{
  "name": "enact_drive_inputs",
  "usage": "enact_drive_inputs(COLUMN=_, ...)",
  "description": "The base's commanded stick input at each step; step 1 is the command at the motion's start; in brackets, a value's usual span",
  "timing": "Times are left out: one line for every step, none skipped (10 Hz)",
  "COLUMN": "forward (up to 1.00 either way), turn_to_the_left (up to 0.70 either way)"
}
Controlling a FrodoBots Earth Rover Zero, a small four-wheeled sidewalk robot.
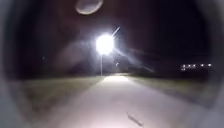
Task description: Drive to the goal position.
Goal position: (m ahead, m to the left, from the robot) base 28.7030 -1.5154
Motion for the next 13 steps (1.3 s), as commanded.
enact_drive_inputs(forward=0.7, turn_to_the_left=-0.09)
enact_drive_inputs(forward=0.7, turn_to_the_left=0.0)
enact_drive_inputs(forward=0.7, turn_to_the_left=0.0)
enact_drive_inputs(forward=0.7, turn_to_the_left=0.0)
enact_drive_inputs(forward=0.7, turn_to_the_left=0.0)
enact_drive_inputs(forward=0.7, turn_to_the_left=0.0)
enact_drive_inputs(forward=0.7, turn_to_the_left=0.0)
enact_drive_inputs(forward=0.7, turn_to_the_left=0.0)
enact_drive_inputs(forward=0.7, turn_to_the_left=0.0)
enact_drive_inputs(forward=0.7, turn_to_the_left=0.0)
enact_drive_inputs(forward=0.7, turn_to_the_left=0.0)
enact_drive_inputs(forward=0.7, turn_to_the_left=0.0)
enact_drive_inputs(forward=0.7, turn_to_the_left=0.0)
